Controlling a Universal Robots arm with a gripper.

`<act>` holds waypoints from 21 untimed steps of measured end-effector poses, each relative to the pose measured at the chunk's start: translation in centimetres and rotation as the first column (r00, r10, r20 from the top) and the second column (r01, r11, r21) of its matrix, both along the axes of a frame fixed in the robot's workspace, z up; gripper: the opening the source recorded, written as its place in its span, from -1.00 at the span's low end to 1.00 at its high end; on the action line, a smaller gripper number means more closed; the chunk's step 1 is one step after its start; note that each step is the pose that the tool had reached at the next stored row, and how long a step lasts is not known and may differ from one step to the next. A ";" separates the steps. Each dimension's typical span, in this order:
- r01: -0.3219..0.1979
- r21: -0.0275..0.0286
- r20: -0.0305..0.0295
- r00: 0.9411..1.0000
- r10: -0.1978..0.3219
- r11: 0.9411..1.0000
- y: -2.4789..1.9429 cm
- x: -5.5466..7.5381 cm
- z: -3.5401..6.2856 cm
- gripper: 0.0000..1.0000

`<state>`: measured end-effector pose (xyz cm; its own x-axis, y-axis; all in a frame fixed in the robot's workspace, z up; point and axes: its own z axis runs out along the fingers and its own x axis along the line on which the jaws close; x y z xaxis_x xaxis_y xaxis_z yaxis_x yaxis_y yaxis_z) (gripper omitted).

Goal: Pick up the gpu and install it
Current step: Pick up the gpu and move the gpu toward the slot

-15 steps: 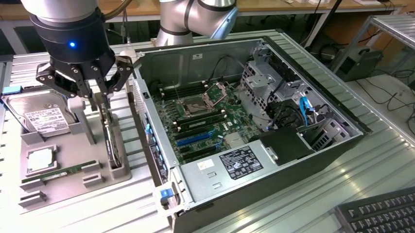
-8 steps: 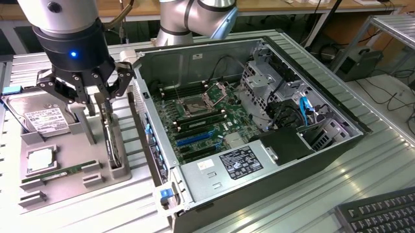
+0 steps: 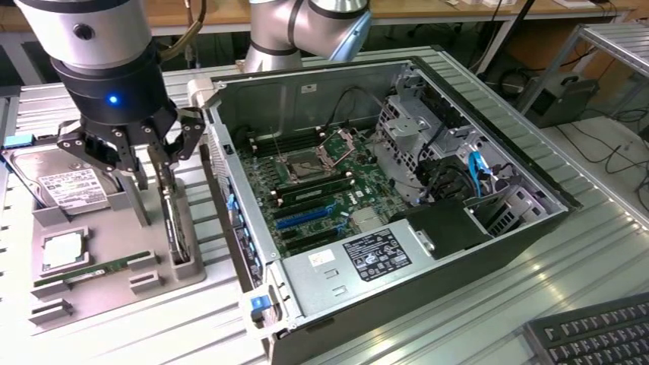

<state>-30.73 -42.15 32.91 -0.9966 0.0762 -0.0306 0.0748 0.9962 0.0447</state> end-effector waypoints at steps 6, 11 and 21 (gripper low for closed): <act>0.000 0.000 0.015 1.000 0.000 1.000 -0.01 -0.2 -0.79 -0.28; 0.000 0.000 0.021 1.000 0.000 1.000 -0.03 -0.4 -1.63 -0.28; 0.005 0.000 0.023 1.000 -0.005 1.000 -0.04 -0.6 -3.55 -0.28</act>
<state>-31.38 -42.19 29.36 -0.9952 0.0815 -0.0537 0.0790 0.9958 0.0464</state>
